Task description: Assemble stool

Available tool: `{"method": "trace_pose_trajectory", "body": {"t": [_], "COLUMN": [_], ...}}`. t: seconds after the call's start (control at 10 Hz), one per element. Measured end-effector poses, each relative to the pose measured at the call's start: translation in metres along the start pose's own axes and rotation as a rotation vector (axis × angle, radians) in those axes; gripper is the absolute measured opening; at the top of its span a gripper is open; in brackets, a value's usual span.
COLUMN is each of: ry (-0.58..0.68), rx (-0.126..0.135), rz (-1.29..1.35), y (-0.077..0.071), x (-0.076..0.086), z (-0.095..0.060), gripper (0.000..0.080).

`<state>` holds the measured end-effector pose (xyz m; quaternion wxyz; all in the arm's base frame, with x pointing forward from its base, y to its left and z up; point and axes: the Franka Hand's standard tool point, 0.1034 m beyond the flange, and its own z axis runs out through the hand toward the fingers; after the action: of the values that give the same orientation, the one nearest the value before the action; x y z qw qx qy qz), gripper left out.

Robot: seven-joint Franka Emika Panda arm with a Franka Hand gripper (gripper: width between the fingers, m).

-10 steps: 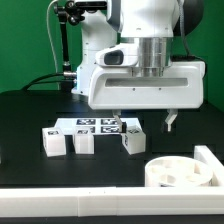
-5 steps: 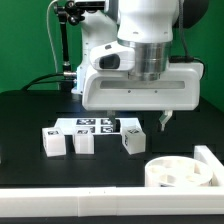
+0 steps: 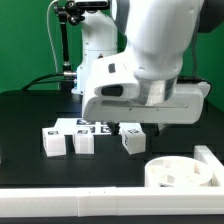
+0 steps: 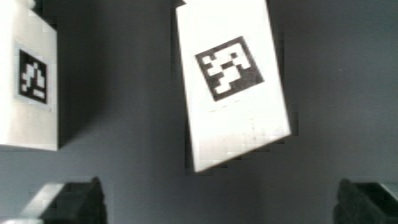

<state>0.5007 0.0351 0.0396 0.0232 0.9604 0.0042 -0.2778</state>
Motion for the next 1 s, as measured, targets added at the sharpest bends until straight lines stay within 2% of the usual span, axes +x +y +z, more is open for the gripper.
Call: {"method": "trace_pose_trajectory", "body": {"t": [0.2,0.3,0.4,0.6,0.9,1.0], "ry": [-0.195,-0.226,-0.302,-0.360,-0.356,-0.361], "rx": [-0.008,-0.006,-0.003,-0.009,-0.006,-0.003], "rz": [-0.009,-0.025,-0.039,-0.030,-0.034,-0.046], "y": [-0.003,-0.005,-0.004,-0.004,-0.004,-0.004], "x": [-0.006,-0.002,-0.009,-0.011,-0.010,-0.012], "z": [0.003,0.005,0.008,0.014,0.016,0.021], "gripper": [0.0649,0.0649,0.0649,0.0649,0.0649,0.0649]}}
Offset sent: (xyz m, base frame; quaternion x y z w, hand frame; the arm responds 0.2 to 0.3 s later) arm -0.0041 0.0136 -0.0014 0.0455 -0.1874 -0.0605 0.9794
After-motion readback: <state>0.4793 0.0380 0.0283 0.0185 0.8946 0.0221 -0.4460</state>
